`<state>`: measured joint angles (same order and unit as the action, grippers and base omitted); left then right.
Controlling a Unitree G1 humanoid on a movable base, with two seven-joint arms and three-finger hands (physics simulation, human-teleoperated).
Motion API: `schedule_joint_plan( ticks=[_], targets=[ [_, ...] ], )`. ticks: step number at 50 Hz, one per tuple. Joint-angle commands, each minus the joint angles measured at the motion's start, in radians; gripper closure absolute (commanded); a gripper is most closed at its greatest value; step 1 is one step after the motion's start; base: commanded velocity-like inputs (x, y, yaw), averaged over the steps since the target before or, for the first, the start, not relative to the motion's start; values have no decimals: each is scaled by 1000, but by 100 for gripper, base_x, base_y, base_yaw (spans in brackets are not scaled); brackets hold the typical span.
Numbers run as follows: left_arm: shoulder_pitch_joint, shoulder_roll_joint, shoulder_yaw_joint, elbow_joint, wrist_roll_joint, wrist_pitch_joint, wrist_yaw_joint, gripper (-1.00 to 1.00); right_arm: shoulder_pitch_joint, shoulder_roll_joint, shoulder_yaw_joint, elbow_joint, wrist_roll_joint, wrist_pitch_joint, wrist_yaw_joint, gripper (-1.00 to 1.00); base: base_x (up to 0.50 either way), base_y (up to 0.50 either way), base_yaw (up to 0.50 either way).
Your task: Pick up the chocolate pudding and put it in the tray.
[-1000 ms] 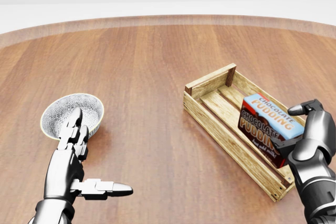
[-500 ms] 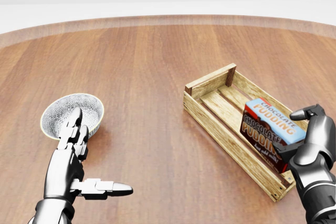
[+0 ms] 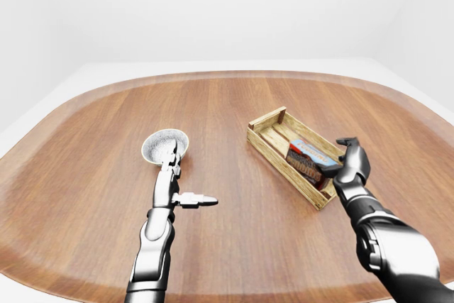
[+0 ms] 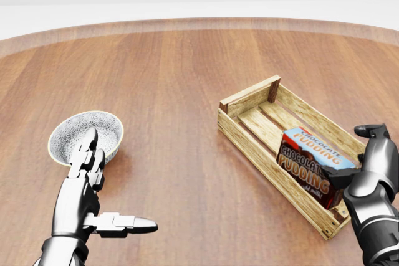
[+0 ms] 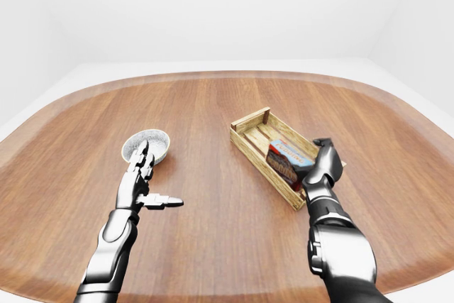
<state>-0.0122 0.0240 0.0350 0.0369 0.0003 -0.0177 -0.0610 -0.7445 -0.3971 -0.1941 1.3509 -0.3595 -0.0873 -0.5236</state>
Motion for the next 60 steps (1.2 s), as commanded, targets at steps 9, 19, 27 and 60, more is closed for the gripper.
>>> schedule_joint_plan(
  ticks=[9, 19, 27, 60],
  targets=[
    [-3, -1, 2, -3, -4, 7, 0, -100, -1, 2, -2, -1, 20, 0, 0, -100, 0, 0, 0],
    [-3, -1, 2, -4, -4, 8, -1, -100, 1, 3, -2, -1, 19, 0, 0, -100, 0, 0, 0],
    [-3, -1, 2, -4, -4, 8, -1, -100, 2, 0, -4, -1, 21, 0, 0, -100, 0, 0, 0],
    [-3, -1, 2, -4, -4, 7, 0, -100, -108, -98, -25, -39, 122, 0, 25, -100, 0, 0, 0]
  ],
)
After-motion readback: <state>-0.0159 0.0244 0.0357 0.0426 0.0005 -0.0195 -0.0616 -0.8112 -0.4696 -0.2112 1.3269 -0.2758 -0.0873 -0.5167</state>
